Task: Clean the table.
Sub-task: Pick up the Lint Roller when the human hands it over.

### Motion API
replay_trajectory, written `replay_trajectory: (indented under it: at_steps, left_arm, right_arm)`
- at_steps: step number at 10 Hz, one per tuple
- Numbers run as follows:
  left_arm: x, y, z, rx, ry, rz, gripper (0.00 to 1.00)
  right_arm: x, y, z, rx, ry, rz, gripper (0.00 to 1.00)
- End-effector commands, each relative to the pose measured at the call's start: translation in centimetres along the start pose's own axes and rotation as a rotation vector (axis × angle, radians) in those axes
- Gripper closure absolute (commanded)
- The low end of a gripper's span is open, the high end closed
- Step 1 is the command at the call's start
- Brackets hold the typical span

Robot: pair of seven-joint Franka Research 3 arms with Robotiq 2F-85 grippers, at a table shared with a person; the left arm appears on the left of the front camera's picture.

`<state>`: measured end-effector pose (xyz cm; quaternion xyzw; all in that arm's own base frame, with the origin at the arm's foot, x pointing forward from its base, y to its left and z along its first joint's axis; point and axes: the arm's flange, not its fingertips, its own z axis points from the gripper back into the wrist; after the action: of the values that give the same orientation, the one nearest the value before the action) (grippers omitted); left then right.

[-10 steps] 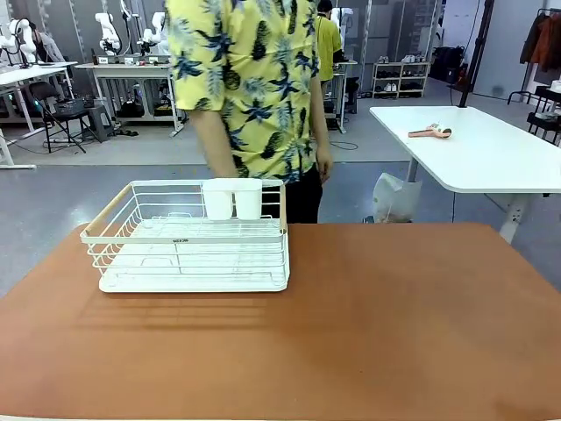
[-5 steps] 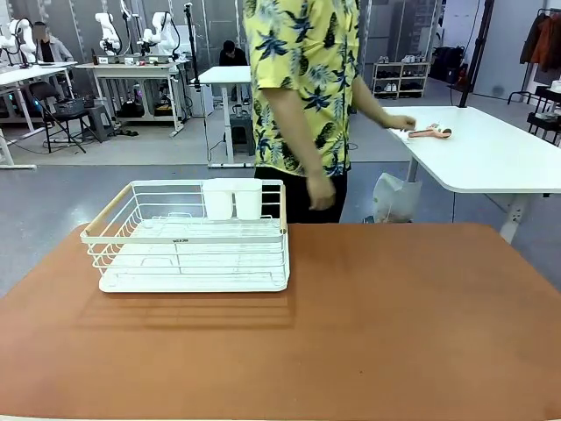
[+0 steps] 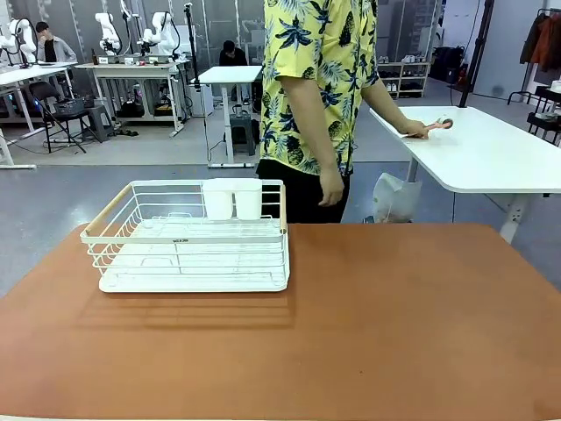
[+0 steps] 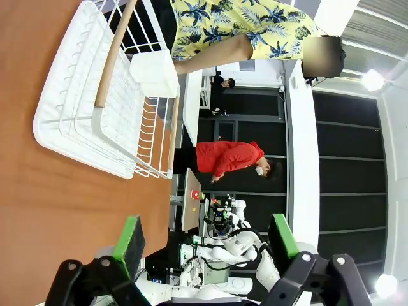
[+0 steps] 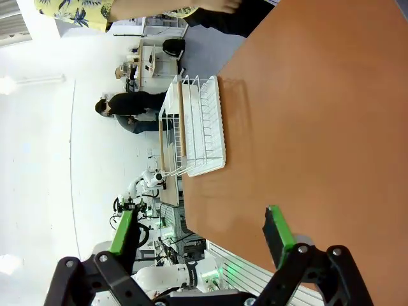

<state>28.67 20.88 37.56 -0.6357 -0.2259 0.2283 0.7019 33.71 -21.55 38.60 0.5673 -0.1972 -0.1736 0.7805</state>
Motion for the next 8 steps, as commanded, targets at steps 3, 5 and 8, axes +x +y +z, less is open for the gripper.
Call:
replay_trajectory:
  at_steps: [3,5,8]
  left_arm:
    - [-0.27,-0.14,0.45,-0.005,0.014,-0.022,0.0]
    - [-0.27,-0.14,0.45,-0.005,0.014,-0.022,0.0]
    - [-0.27,-0.14,0.45,-0.005,0.014,-0.022,0.0]
  right_arm:
    - [-0.23,0.29,-0.14,-0.004,-0.021,0.006,0.0]
    - [-0.23,0.29,-0.14,-0.004,-0.021,0.006,0.0]
    - [-0.23,0.29,-0.14,-0.004,-0.021,0.006,0.0]
